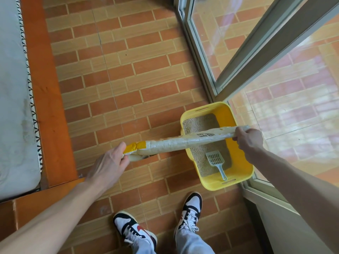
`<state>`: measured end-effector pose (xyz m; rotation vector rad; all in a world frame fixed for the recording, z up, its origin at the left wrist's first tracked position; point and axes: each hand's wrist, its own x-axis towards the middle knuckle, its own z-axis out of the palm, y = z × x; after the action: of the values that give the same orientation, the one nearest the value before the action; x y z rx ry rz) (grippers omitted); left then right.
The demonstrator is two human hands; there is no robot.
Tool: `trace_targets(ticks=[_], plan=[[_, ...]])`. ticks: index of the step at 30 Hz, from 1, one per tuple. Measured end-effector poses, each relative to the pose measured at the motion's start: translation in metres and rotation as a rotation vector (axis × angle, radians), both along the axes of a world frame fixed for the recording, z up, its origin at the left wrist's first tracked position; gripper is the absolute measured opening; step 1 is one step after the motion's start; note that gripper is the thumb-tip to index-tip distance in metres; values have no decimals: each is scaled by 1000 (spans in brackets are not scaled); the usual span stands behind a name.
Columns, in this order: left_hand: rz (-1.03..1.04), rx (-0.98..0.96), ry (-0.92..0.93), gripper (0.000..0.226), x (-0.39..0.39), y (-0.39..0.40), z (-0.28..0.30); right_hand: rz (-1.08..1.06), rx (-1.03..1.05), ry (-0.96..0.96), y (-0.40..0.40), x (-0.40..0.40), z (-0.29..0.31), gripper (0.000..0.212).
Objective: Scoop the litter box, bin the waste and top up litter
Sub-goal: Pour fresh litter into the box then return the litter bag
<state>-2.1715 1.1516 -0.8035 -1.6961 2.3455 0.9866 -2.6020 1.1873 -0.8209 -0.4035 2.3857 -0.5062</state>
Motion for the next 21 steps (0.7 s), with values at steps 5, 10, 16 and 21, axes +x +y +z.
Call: trace_targets(ticks=[5, 10, 16, 21], plan=[[-36, 16, -24, 30, 3, 3, 3, 12, 37, 5, 14, 2, 6, 35], [-50, 61, -37, 30, 8, 7, 5, 15, 90, -10, 38, 9, 9, 37], [-61, 98, -82, 31, 17, 8, 9, 54, 137, -52, 66, 18, 13, 36], [-96, 120, -102, 26, 20, 6, 18, 31, 122, -51, 66, 25, 11, 36]])
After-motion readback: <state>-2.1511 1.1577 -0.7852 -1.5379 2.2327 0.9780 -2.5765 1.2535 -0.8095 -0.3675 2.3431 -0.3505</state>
